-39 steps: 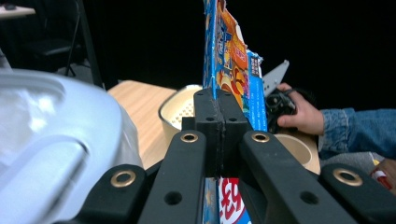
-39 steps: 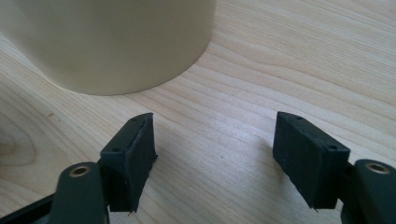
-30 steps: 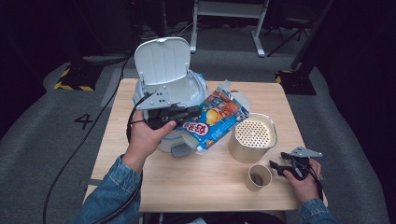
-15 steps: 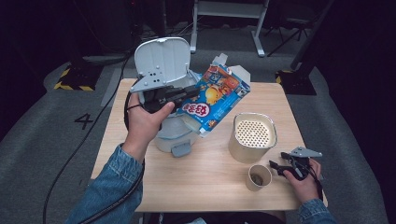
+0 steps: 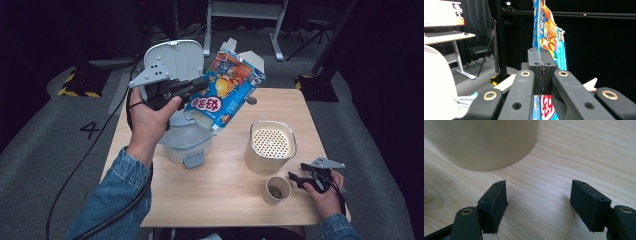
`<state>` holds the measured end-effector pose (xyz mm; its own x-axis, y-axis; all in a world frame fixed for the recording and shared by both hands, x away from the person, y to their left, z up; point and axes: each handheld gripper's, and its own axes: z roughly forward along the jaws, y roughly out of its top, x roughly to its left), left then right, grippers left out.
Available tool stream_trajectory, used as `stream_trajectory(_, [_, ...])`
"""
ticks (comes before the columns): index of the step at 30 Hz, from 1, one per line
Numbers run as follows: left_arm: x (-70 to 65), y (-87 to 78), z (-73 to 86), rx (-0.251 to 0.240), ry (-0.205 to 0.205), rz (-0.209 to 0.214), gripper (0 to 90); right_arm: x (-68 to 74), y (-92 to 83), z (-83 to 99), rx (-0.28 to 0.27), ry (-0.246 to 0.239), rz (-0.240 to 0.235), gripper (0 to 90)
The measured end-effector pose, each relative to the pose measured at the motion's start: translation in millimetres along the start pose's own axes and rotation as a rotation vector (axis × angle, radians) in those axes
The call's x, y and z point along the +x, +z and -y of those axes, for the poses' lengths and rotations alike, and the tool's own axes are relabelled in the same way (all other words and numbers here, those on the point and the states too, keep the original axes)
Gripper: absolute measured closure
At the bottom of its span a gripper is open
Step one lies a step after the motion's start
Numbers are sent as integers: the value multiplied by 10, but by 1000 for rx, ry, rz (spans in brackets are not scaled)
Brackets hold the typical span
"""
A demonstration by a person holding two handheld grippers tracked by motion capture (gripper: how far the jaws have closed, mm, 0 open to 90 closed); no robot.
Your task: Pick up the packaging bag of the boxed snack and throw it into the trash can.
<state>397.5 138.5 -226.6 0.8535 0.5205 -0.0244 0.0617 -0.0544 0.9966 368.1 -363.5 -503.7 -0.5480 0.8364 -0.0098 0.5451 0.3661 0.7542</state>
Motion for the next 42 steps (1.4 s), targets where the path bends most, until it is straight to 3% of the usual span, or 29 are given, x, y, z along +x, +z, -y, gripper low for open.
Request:
stream_trajectory(9, [93, -17, -172, -24, 21, -47, 895, 6, -1, 1, 0, 4, 4, 300])
stream_trajectory(18, [254, 14, -280, -44, 21, -135, 895, 5, -1, 2, 0, 4, 4, 301])
stream_trajectory(27, [401, 16, -287, -51, 18, -194, 895, 5, -1, 2, -1, 4, 4, 301])
stream_trajectory(34, [561, 1, -184, -53, -14, -260, 895, 6, -1, 2, 0, 4, 4, 301])
stream_trajectory(42, [633, 8, -77, -61, -41, -277, 894, 6, -2, 2, 0, 4, 4, 301])
